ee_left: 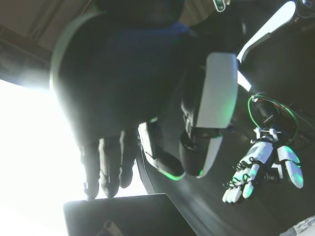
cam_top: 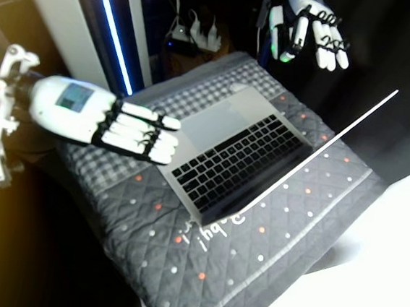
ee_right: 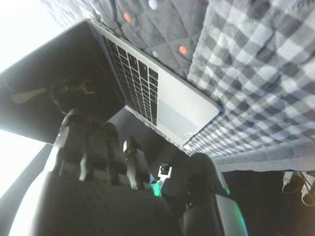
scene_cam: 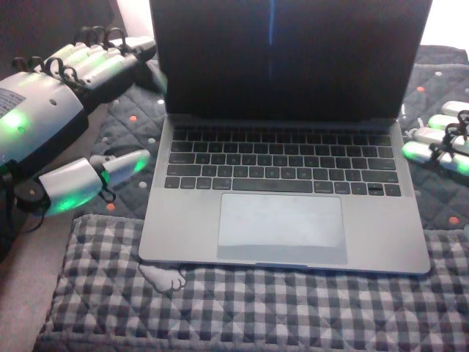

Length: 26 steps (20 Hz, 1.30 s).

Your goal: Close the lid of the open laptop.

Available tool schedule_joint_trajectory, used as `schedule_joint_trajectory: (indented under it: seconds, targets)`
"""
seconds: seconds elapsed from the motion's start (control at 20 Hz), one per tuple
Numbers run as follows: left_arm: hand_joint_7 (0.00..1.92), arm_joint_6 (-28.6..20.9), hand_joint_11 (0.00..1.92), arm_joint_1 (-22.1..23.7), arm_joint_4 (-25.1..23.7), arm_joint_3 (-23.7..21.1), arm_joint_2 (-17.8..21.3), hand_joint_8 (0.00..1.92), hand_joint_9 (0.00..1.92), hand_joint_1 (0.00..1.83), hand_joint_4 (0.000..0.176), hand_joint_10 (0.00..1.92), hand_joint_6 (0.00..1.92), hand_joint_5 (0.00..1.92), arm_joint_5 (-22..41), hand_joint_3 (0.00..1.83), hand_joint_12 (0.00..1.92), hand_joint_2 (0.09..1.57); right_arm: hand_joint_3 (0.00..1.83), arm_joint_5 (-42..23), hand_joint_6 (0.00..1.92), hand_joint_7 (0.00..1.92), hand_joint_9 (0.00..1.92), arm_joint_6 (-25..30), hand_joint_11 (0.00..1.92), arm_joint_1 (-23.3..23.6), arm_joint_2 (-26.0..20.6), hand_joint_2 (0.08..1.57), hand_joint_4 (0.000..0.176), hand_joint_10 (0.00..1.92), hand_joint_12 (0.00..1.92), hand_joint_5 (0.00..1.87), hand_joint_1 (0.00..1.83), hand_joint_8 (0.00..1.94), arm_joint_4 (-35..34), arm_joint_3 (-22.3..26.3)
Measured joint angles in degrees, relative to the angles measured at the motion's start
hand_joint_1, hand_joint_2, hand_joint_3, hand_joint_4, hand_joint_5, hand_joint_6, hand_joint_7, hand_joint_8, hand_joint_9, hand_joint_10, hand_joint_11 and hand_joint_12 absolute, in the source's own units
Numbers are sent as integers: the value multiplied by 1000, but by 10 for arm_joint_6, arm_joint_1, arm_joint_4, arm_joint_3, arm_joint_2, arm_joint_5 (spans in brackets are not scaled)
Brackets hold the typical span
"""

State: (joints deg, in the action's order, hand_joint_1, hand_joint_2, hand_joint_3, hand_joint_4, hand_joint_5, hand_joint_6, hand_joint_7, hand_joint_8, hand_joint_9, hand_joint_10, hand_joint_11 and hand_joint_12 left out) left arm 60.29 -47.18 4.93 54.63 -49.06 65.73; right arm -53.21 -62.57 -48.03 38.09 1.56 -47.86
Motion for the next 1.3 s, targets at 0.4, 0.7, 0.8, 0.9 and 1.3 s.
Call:
schedule_joint_trajectory:
  seconds: [0.4,0.7,0.8,0.9,1.3]
  targets:
    - [42,0,0,-3,-10,-10,6,6,50,367,45,56,6,18,2,0,812,1465,2,1,0,0,0,0,0,0,0,1478,0,0,0,0,240,0,1,0]
    - [85,-31,0,-44,-53,-34,12,4,96,251,60,43,10,44,-12,7,985,1502,0,4,0,0,0,0,0,0,-10,1474,0,0,0,0,114,0,0,2]
    - [161,-56,0,-54,-71,-36,3,22,148,307,20,78,26,95,-25,0,1110,1491,0,3,0,0,0,0,0,0,-13,1473,0,0,0,0,65,0,1,3]
    - [204,-72,0,-63,-79,-36,-9,20,186,285,2,92,29,134,-43,1,1000,1494,0,-1,0,0,0,0,0,0,-15,1468,0,0,0,0,51,0,0,4]
    - [172,-126,0,-82,-103,-11,-51,1,226,315,2,83,2,137,-115,0,1019,1497,0,-12,0,0,0,0,0,14,-16,1469,68,0,0,0,129,0,0,5]
